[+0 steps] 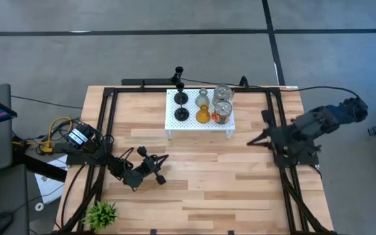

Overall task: Pick & Place candle stick holders
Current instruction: Return to Home Position

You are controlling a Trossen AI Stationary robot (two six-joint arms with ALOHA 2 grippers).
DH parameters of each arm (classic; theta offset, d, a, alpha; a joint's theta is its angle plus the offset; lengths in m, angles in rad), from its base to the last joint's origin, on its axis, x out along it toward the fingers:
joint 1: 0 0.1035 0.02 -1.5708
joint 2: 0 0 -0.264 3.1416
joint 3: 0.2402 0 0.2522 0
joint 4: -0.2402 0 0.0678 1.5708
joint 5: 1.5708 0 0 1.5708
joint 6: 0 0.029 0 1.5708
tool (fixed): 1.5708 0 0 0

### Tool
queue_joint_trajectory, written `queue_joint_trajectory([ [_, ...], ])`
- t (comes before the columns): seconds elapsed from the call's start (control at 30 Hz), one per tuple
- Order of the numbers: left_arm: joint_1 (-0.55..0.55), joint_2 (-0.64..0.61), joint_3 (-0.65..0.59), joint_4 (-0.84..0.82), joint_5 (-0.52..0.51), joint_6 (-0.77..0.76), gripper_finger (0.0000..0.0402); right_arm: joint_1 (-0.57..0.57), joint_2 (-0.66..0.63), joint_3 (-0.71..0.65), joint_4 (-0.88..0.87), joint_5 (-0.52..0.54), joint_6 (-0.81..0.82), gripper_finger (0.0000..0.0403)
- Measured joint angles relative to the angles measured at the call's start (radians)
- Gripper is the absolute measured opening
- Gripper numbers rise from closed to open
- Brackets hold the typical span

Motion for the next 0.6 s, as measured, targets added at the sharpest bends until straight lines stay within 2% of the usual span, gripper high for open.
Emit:
queue_joint_trajectory([
  [0.13, 0.0, 0.0, 0.0, 0.0, 0.0, 0.0, 0.0006, -0.099, -0.113, -0.109, 0.013, -0.012, 0.003, 0.0],
  [0.43, 0.0, 0.0, 0.0, 0.0, 0.0, 0.0, 0.0006, -0.293, -0.344, -0.251, 0.091, -0.228, -0.031, 0.0],
  [0.6, 0.0, 0.0, 0.0, 0.0, 0.0, 0.0, 0.0006, -0.343, -0.454, -0.319, 0.13, -0.262, 0.002, 0.0],
])
